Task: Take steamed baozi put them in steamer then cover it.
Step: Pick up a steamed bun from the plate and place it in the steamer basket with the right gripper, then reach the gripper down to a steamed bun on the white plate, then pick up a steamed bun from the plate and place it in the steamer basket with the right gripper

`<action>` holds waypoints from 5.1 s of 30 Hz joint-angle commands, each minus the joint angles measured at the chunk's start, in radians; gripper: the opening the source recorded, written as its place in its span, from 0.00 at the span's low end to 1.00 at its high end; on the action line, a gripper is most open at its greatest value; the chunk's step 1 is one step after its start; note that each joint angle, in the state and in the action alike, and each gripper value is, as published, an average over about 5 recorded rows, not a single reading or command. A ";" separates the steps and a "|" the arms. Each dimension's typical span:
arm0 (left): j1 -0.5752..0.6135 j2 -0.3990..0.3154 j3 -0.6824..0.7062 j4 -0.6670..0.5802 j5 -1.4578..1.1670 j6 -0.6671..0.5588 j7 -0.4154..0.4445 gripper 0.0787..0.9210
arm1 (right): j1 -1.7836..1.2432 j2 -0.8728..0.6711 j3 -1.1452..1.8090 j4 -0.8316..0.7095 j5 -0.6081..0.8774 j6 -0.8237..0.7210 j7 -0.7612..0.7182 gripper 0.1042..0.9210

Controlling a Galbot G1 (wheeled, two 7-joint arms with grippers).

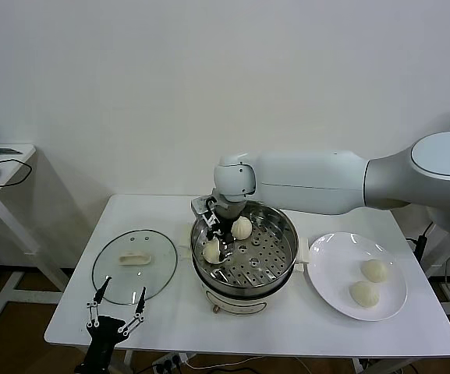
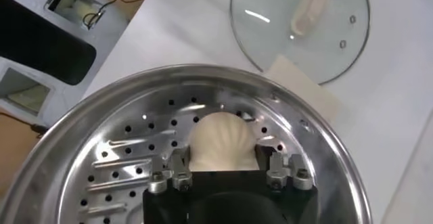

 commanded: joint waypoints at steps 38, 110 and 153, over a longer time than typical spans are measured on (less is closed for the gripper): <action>0.028 0.001 0.001 -0.015 0.010 0.002 0.000 0.88 | -0.461 -0.867 0.384 -0.056 -0.548 0.369 -0.239 0.88; 0.024 -0.002 -0.003 -0.014 0.009 -0.006 -0.002 0.88 | 0.046 -0.344 0.168 0.445 -0.727 0.904 -0.214 0.68; 0.007 -0.004 -0.006 -0.003 0.005 -0.017 -0.011 0.88 | -0.078 -0.272 0.201 0.360 -0.834 0.933 -0.199 0.88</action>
